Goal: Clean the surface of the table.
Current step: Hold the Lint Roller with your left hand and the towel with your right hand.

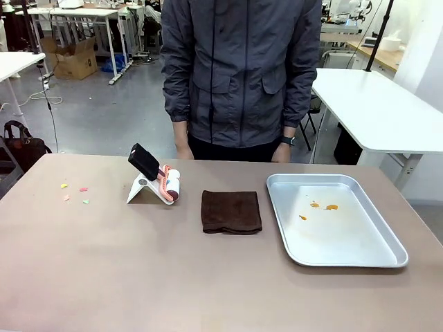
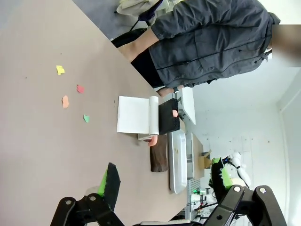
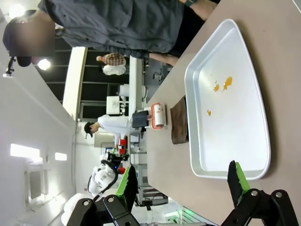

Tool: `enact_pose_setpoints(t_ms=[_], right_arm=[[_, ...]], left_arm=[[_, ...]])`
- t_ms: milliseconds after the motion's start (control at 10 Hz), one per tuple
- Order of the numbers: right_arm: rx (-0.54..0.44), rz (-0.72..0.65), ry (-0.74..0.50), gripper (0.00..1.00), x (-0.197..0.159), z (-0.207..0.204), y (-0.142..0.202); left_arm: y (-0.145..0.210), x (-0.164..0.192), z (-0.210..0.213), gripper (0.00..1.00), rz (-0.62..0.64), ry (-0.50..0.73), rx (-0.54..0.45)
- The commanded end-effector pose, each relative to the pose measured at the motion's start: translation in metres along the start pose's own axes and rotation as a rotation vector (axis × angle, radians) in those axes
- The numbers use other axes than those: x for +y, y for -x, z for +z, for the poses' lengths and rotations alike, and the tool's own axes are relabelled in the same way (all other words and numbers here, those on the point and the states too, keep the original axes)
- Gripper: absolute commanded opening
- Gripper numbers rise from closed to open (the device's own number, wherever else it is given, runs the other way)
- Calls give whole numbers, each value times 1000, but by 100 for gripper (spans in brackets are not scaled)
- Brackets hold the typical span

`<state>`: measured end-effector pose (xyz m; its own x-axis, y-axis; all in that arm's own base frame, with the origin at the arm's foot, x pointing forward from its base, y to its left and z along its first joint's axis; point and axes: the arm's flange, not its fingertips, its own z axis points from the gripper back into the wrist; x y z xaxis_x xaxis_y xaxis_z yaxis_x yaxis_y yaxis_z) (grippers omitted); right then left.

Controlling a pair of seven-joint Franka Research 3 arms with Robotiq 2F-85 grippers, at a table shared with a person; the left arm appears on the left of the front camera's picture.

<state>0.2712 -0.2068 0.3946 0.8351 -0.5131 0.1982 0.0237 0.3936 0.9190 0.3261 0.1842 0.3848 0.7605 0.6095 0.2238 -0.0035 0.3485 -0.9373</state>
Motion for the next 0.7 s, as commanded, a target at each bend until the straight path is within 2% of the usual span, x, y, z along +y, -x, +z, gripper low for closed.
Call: enact_pose_setpoints(t_ms=[0, 100, 300, 400, 500, 600], right_arm=[[28, 137, 41, 100, 42, -25, 1], [48, 225, 48, 100, 68, -43, 1], [128, 365, 125, 100, 133, -104, 3], [163, 442, 172, 100, 162, -137, 10], [207, 516, 221, 100, 194, -181, 27], [245, 524, 284, 100, 219, -222, 45]], left_arm=[[-5, -38, -13, 100, -121, -37, 36], [-9, -60, -24, 100, -190, 18, 103], [-13, -105, -69, 100, -237, -75, 222], [-14, -122, -90, 100, -240, -147, 234], [-12, -143, -115, 100, -279, -192, 268], [-13, -156, -135, 100, -305, -228, 301]])
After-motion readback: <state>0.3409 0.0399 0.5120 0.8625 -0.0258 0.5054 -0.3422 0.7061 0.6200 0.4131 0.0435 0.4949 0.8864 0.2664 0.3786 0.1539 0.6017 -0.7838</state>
